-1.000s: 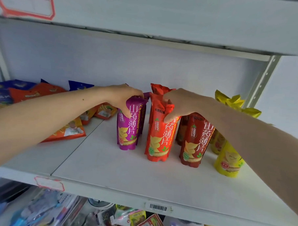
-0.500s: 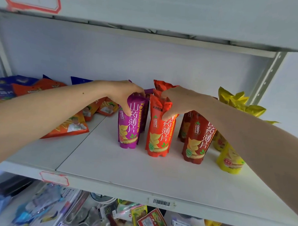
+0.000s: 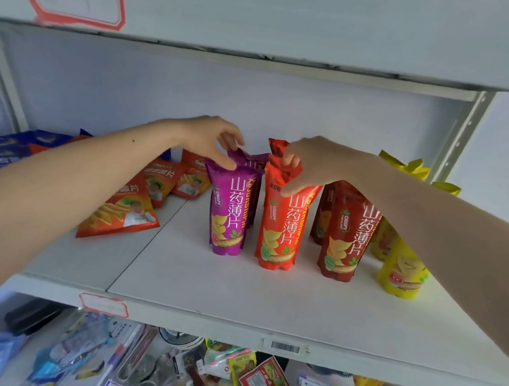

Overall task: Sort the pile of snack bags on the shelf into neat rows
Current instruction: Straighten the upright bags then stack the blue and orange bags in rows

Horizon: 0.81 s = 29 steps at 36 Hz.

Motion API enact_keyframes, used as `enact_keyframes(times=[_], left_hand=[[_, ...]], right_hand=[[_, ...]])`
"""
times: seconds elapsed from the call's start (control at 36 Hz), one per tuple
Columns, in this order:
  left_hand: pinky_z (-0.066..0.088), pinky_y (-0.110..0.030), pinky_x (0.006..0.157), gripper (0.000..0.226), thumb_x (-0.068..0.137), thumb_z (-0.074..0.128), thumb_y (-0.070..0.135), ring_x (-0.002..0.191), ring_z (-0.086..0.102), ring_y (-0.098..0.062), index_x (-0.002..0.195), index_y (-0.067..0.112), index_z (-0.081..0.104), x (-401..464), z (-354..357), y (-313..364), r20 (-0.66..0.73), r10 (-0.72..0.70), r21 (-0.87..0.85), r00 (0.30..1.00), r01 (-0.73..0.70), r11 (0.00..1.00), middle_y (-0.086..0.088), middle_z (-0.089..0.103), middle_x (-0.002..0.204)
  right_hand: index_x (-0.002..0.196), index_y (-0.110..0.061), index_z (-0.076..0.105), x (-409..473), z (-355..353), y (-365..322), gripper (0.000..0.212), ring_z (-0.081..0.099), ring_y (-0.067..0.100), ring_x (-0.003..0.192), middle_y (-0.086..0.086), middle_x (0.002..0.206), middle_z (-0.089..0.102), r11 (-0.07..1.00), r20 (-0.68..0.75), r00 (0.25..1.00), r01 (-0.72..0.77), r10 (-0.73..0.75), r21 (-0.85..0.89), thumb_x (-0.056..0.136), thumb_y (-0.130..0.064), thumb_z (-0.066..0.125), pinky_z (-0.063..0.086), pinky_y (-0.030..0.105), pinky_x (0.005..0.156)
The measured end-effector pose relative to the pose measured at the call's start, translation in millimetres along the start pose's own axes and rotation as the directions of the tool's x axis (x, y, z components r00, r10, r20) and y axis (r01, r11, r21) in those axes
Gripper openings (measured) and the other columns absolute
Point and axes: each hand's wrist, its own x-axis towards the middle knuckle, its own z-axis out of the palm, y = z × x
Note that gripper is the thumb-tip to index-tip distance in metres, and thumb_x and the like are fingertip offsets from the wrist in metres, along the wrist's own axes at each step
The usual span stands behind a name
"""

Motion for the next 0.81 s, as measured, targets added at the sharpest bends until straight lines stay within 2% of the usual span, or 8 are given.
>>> enact_keyframes(times=[0.17, 0.25, 0.33, 0.42, 0.47, 0.56, 0.67, 0.81], left_hand=[[0.046, -0.034, 0.101, 0.043, 0.086, 0.070, 0.037, 0.112, 0.059, -0.014, 0.124, 0.021, 0.060, 29.9, -20.1, -37.0, -0.037, -0.002, -0.025, 0.999, 0.001, 1.000, 0.001, 0.062, 0.124], [0.043, -0.031, 0.101, 0.054, 0.090, 0.067, 0.034, 0.123, 0.053, -0.018, 0.139, 0.017, 0.048, 54.2, -12.5, -48.6, 0.035, 0.037, 0.027, 0.999, -0.038, 0.999, -0.002, 0.052, 0.138], [0.040, -0.033, 0.103, 0.068, 0.089, 0.069, 0.029, 0.134, 0.042, -0.021, 0.147, 0.017, 0.036, 75.2, 0.3, -53.7, 0.152, 0.129, 0.068, 0.980, -0.140, 0.988, -0.005, 0.041, 0.149], [0.045, -0.038, 0.101, 0.052, 0.083, 0.076, 0.025, 0.124, 0.051, -0.019, 0.128, 0.026, 0.049, 91.4, 14.6, -55.6, 0.200, 0.212, 0.103, 0.956, -0.236, 0.966, -0.001, 0.053, 0.136], [0.049, -0.030, 0.087, 0.039, 0.081, 0.077, 0.022, 0.102, 0.058, -0.016, 0.106, 0.035, 0.050, 97.2, 21.8, -53.2, 0.203, 0.263, 0.096, 0.943, -0.286, 0.953, 0.004, 0.061, 0.112], [0.041, -0.019, 0.071, 0.031, 0.081, 0.076, 0.016, 0.081, 0.054, -0.004, 0.095, 0.031, 0.052, 101.1, 23.7, -51.7, 0.174, 0.317, 0.035, 0.932, -0.328, 0.944, 0.019, 0.055, 0.088], [0.041, -0.021, 0.075, 0.032, 0.081, 0.078, 0.018, 0.086, 0.056, -0.007, 0.100, 0.031, 0.057, 99.9, 17.5, -58.4, 0.187, 0.324, 0.018, 0.928, -0.332, 0.943, 0.022, 0.057, 0.090], [0.043, -0.024, 0.079, 0.041, 0.080, 0.079, 0.022, 0.099, 0.059, -0.014, 0.117, 0.027, 0.061, 98.5, 15.8, -70.5, 0.146, 0.322, 0.037, 0.936, -0.330, 0.943, 0.011, 0.061, 0.104]], right_hand=[[0.120, -0.019, 0.059, 20.7, -13.4, -25.8, 0.060, 0.056, 0.020, 0.110, -0.001, 0.120, 0.060, 0.997, -0.102, 0.995, 0.009, -0.001, 0.080, 0.072, -0.047, 0.080, 0.048, 0.040, 0.094], [0.125, -0.024, 0.055, 38.1, -8.7, -45.5, 0.066, 0.054, 0.018, 0.112, -0.004, 0.125, 0.057, 0.999, -0.031, 0.999, 0.008, -0.007, 0.036, 0.071, -0.053, 0.079, 0.047, 0.037, 0.094], [0.126, -0.026, 0.054, 55.6, 0.5, -60.6, 0.072, 0.056, 0.018, 0.104, -0.005, 0.118, 0.060, 0.991, 0.021, 1.000, 0.012, -0.010, -0.132, 0.068, -0.063, 0.075, 0.044, 0.033, 0.087], [0.119, -0.026, 0.058, 66.0, 7.2, -70.6, 0.070, 0.059, 0.014, 0.086, -0.006, 0.099, 0.065, 0.973, 0.051, 0.999, 0.000, 0.012, -0.231, 0.065, -0.068, 0.073, 0.042, 0.029, 0.077], [0.111, -0.024, 0.061, 70.2, 11.1, -73.8, 0.065, 0.059, 0.011, 0.076, -0.007, 0.087, 0.065, 0.971, 0.076, 0.996, -0.021, 0.040, -0.238, 0.065, -0.069, 0.072, 0.047, 0.028, 0.075], [0.098, -0.023, 0.064, 75.7, 16.3, -76.1, 0.051, 0.052, 0.006, 0.063, -0.010, 0.069, 0.058, 0.970, 0.062, 0.997, -0.035, 0.052, -0.239, 0.070, -0.065, 0.072, 0.041, 0.024, 0.065], [0.086, -0.025, 0.060, 80.1, 19.7, -79.1, 0.039, 0.048, 0.006, 0.057, -0.012, 0.060, 0.052, 0.973, 0.021, 0.999, -0.032, 0.038, -0.227, 0.073, -0.060, 0.072, 0.035, 0.024, 0.059], [0.090, -0.021, 0.064, 86.7, 22.7, -83.4, 0.044, 0.050, 0.008, 0.058, -0.011, 0.062, 0.055, 0.973, 0.016, 0.999, -0.046, 0.050, -0.227, 0.075, -0.061, 0.070, 0.033, 0.024, 0.056]])
